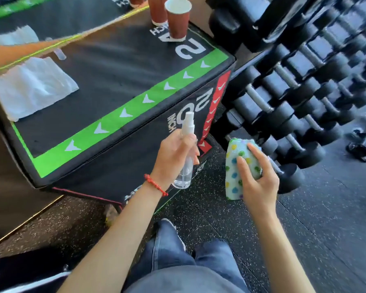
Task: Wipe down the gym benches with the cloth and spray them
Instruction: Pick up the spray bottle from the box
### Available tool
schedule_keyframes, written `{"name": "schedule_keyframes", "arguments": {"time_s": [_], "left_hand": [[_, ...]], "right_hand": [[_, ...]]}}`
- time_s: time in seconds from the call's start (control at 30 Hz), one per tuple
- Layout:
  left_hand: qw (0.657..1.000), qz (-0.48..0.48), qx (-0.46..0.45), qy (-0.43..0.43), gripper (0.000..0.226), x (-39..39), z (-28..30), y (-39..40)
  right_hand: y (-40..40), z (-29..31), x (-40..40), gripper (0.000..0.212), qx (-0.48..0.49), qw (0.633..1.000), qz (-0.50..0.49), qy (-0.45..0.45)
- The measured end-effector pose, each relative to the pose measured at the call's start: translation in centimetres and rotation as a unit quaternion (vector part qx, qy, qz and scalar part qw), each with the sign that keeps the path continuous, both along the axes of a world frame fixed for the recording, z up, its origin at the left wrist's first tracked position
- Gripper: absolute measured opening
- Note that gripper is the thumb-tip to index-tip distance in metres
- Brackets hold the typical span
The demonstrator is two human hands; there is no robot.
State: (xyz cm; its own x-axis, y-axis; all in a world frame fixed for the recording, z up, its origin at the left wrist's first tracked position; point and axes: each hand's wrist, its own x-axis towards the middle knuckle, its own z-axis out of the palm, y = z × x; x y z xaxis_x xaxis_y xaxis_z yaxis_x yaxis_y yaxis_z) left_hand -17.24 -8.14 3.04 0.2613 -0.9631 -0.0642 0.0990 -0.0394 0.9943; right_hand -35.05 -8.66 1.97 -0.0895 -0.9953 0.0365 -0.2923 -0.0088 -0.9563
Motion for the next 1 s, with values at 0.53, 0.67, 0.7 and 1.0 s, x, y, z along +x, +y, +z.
{"name": "schedule_keyframes", "arguments": {"time_s": [0.53, 0.67, 0.7, 1.0], "left_hand": [[0.958, -0.285, 0.019, 0.012, 0.008, -25.5, -1.2, 4.8], [0.940, -0.340, 0.030, 0.005, 0.016, -30.5, -1.5, 5.3], [0.935, -0.352, 0.034, 0.003, 0.021, -31.6, -1.6, 5.2], [0.866, -0.481, 0.131, 0.040, 0.062, -42.2, -2.0, 1.2]], "right_hand": [[12.3, -1.2, -22.0, 0.034, 0.015, 0.971, -0.236, -0.016], [14.5, -1.5, -25.6, 0.034, 0.009, 0.950, -0.313, -0.019], [14.9, -1.6, -26.4, 0.034, 0.010, 0.943, -0.332, -0.017], [15.9, -3.0, -32.1, 0.032, 0.027, 0.853, -0.522, -0.001]]}}
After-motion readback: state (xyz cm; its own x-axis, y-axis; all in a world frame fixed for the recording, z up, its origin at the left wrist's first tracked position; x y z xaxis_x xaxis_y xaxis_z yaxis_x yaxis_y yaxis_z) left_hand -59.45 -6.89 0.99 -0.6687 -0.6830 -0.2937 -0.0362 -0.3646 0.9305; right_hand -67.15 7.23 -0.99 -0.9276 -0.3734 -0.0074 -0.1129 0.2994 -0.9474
